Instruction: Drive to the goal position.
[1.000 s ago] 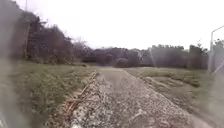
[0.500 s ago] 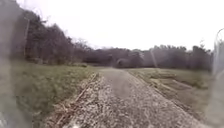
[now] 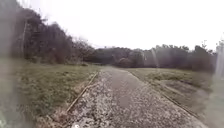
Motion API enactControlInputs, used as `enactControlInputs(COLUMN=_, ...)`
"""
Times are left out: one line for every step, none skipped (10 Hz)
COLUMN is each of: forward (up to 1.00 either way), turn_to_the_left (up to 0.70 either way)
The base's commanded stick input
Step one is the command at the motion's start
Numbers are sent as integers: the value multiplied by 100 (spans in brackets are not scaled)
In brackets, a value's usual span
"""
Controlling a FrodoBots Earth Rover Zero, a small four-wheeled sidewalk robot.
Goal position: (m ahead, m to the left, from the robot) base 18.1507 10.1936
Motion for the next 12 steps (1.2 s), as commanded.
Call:
enactControlInputs(forward=70, turn_to_the_left=0)
enactControlInputs(forward=70, turn_to_the_left=0)
enactControlInputs(forward=70, turn_to_the_left=0)
enactControlInputs(forward=70, turn_to_the_left=0)
enactControlInputs(forward=70, turn_to_the_left=0)
enactControlInputs(forward=70, turn_to_the_left=0)
enactControlInputs(forward=70, turn_to_the_left=0)
enactControlInputs(forward=70, turn_to_the_left=0)
enactControlInputs(forward=70, turn_to_the_left=0)
enactControlInputs(forward=70, turn_to_the_left=0)
enactControlInputs(forward=70, turn_to_the_left=0)
enactControlInputs(forward=70, turn_to_the_left=0)
